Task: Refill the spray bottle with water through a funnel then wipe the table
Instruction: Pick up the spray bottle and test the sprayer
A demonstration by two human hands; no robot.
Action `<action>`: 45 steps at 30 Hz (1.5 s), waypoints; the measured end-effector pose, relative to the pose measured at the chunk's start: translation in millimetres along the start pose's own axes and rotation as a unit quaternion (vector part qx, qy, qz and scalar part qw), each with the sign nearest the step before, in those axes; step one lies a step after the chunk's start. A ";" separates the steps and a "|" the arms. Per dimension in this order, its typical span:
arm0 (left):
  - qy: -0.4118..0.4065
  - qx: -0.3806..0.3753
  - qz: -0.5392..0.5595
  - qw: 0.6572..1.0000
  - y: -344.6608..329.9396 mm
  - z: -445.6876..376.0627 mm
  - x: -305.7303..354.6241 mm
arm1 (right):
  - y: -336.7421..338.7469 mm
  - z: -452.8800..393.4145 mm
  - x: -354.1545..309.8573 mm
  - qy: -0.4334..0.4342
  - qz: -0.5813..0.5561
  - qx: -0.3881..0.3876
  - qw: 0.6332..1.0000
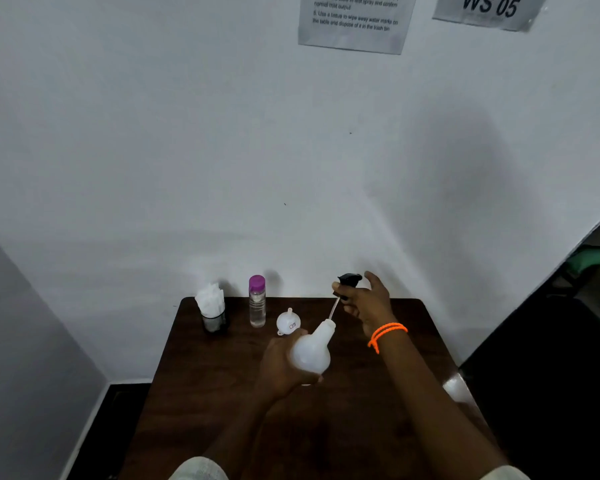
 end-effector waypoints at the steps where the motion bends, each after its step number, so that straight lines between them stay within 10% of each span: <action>1: -0.004 0.000 -0.008 1.000 1.5 -0.5 -1.7 | 2.4 -0.5 -0.9 -0.015 -0.021 -0.007 1.000; 45: 0.042 0.009 0.036 0.998 16.3 12.4 -63.3 | 73.6 -14.5 76.4 -0.200 -0.008 0.066 0.977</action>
Point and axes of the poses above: each hand's wrist, its own z-axis away from the middle knuckle, its own y-axis out of the back of the hand, x = y × z, the point moved 4 cm from there along -z, towards the middle knuckle, and after that the axes turned 14 degrees about z, right-handed, at the moved point
